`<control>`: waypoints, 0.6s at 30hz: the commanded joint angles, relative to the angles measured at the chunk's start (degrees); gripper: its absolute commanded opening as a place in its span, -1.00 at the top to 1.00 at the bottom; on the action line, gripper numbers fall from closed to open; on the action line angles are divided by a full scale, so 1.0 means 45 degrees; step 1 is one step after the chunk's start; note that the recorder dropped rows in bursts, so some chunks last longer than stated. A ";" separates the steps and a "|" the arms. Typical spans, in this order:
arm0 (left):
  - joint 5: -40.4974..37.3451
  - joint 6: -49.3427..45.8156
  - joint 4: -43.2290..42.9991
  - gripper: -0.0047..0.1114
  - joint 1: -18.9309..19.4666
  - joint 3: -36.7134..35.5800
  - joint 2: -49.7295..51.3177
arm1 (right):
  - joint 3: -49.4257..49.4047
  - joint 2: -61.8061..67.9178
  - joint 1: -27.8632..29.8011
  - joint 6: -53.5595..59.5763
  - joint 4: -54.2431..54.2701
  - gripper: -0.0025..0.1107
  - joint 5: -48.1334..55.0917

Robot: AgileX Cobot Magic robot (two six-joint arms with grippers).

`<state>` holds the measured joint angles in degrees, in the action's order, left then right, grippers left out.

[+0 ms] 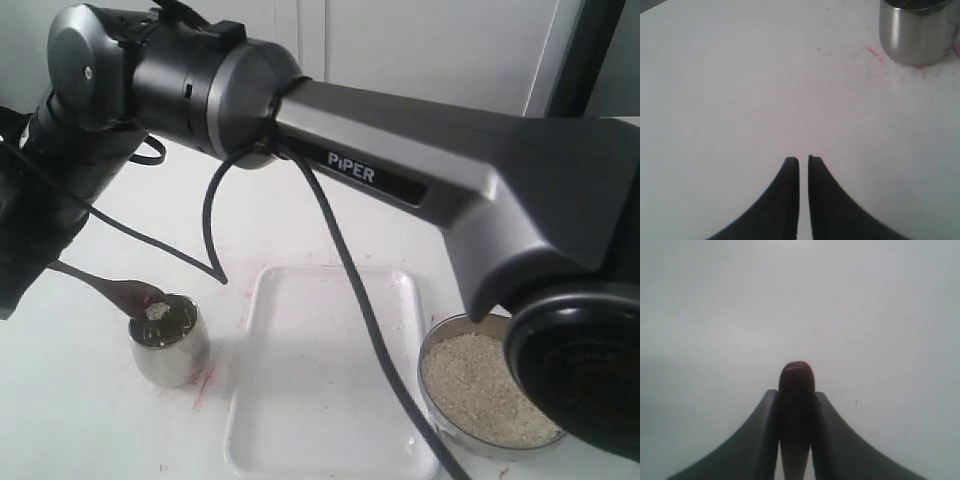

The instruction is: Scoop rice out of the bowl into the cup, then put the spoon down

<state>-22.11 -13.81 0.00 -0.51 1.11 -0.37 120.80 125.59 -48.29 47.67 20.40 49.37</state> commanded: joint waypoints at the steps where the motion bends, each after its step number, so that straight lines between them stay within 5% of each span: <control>1: -0.0617 0.0074 0.0072 0.67 -0.0049 -0.0117 0.0083 | 0.0090 -0.0010 0.0098 0.0146 0.0134 0.96 -0.0061; 18: -0.0617 0.0074 0.0072 0.67 -0.0049 -0.0117 0.0083 | 0.0090 -0.0010 0.0458 0.0280 0.0885 0.96 0.0102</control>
<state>-22.11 -13.81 0.00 -0.51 1.11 -0.37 120.80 125.59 -46.64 48.34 23.97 49.37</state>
